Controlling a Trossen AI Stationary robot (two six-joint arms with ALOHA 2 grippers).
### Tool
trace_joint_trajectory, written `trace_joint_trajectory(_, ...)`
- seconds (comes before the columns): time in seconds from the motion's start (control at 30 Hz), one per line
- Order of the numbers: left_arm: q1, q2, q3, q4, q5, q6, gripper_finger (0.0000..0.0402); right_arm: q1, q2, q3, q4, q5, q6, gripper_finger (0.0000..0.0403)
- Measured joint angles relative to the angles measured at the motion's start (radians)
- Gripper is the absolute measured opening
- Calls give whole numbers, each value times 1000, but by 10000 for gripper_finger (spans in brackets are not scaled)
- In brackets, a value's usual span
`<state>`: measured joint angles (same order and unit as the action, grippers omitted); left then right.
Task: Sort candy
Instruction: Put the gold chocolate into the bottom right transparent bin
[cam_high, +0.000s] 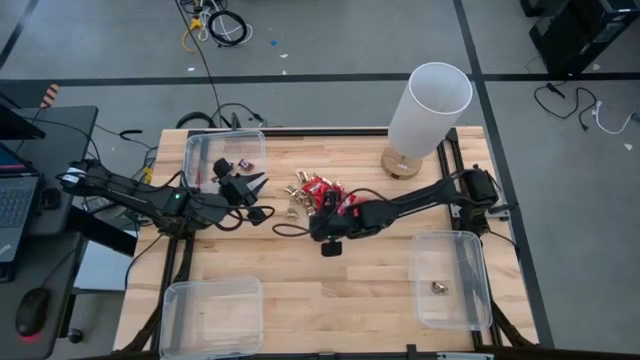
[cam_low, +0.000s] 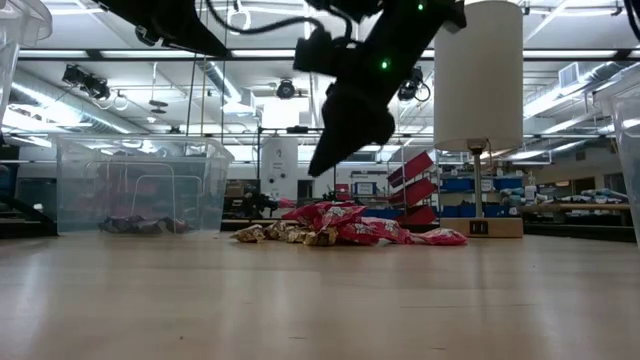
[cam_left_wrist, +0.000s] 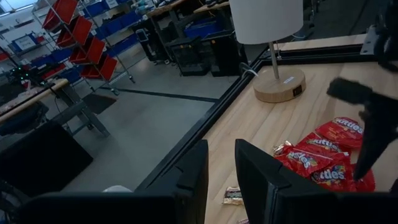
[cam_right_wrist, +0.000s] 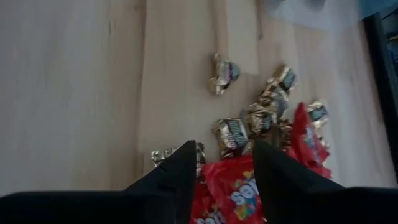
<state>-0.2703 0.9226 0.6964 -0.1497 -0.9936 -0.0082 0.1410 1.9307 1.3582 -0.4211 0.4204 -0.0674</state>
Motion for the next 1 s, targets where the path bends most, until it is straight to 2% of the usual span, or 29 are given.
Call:
trace_joint_trajectory(0.13, 0, 0, 0, 0, 0, 0, 82, 3, 41, 0, 8, -3, -62, 151)
trace_joint_trajectory(0.33, 0, 0, 0, -4, 0, 0, 82, 10, 98, 0, 21, -67, -148, 150)
trace_joint_trajectory(0.7, 0, 0, 0, -8, 0, 0, 82, -6, 147, -1, 13, -58, -113, 145)
trace_joint_trajectory(0.87, 0, 0, 0, -14, 0, -1, 82, -8, 147, -1, 9, -55, -112, 116)
trace_joint_trajectory(1.0, 0, 0, 0, -14, 0, -1, 82, -8, 147, -1, 6, -55, -112, 64)
